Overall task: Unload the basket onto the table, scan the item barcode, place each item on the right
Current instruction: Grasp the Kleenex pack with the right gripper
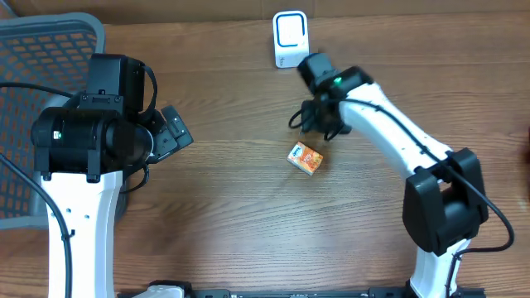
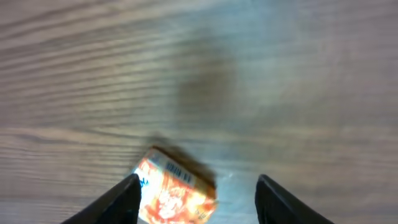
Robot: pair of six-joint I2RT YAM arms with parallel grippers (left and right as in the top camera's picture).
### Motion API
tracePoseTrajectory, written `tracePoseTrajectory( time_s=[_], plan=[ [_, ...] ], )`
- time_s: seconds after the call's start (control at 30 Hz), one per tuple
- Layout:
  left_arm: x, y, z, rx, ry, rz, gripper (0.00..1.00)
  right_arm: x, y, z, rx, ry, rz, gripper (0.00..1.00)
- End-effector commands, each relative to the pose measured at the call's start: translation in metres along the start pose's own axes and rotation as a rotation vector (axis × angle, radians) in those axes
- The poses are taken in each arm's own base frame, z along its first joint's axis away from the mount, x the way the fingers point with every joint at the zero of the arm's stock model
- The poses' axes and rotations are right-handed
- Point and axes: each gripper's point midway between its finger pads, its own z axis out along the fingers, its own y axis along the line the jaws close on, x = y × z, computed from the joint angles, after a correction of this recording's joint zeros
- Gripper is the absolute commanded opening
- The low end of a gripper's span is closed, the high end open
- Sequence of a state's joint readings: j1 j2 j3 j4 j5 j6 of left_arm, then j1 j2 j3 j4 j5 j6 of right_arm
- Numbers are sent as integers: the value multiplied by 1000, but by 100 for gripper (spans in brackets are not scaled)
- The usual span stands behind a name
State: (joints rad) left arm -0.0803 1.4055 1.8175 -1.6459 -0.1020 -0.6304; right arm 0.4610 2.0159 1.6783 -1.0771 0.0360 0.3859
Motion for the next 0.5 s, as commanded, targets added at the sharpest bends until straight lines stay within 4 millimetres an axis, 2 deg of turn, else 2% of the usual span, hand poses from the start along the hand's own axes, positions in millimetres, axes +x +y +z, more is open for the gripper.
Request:
tracePoseTrajectory(
  time_s=[0.0,0.07,0.17,0.33,0.47],
  plan=[
    [-2,3,1,-14,-5,-25,100,9,17,-7,-176,45,-369,59],
    [-2,3,1,-14,-5,-25,100,26,25,-4,-255,86,-503,59],
    [-2,3,1,-14,-5,-25,100,44,30,4,-285,126,-587,59],
    [-2,3,1,-14,-5,-25,100,68,26,25,-139,161,-681,58],
    [-2,3,1,-14,-5,-25,100,83,39,30,-60,157,-761,58]
  ],
)
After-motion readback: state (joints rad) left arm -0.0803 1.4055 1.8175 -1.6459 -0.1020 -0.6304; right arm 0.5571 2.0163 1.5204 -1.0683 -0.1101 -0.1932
